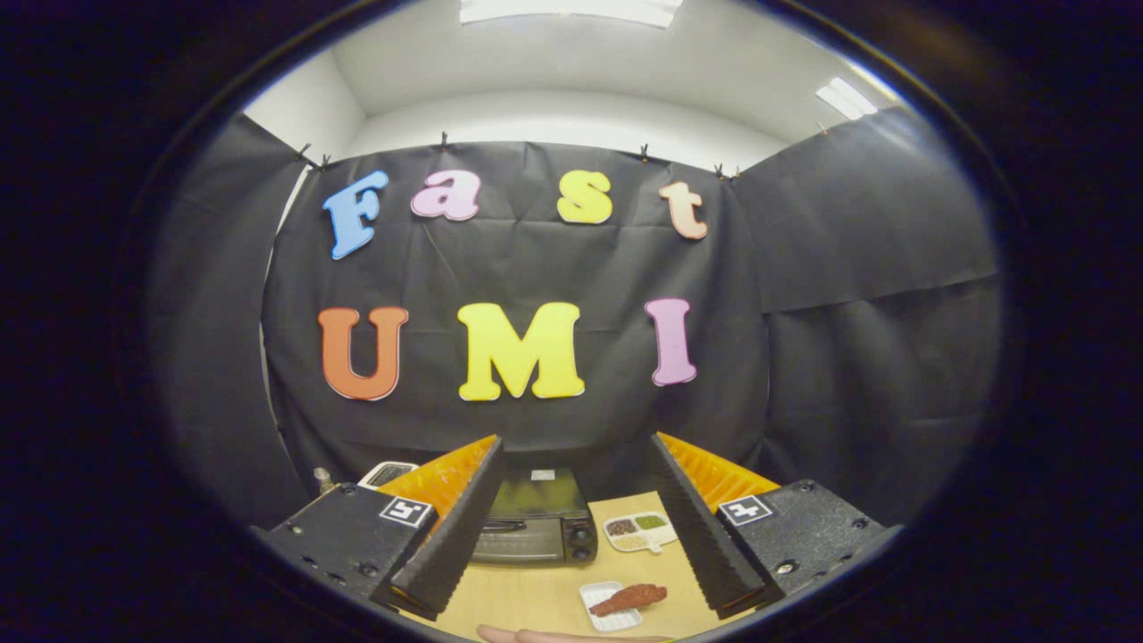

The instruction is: Open the toaster oven, put the food inside, and close the toaster oven door.

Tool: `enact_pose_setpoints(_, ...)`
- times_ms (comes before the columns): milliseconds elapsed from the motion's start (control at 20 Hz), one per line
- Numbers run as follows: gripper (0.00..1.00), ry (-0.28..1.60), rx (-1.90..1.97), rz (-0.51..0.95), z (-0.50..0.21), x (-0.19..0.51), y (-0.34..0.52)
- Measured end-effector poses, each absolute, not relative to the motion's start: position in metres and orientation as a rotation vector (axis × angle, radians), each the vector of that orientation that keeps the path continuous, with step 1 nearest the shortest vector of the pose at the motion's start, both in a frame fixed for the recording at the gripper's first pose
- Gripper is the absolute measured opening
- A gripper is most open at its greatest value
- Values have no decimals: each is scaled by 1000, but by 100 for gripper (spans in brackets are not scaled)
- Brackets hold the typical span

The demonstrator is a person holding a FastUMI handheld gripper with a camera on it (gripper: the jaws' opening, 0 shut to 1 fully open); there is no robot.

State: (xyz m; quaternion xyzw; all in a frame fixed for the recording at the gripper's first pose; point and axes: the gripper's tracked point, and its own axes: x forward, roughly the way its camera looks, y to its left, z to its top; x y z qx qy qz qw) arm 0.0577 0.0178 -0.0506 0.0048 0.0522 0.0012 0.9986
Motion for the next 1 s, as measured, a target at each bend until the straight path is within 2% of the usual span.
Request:
enact_pose_setpoints(250,100,218,1,21,-100,118,46)
enact_pose_setpoints(650,100,395,-48,138,-200,191,119)
enact_pose_setpoints(1000,100,679,-55,169,-291,221,152)
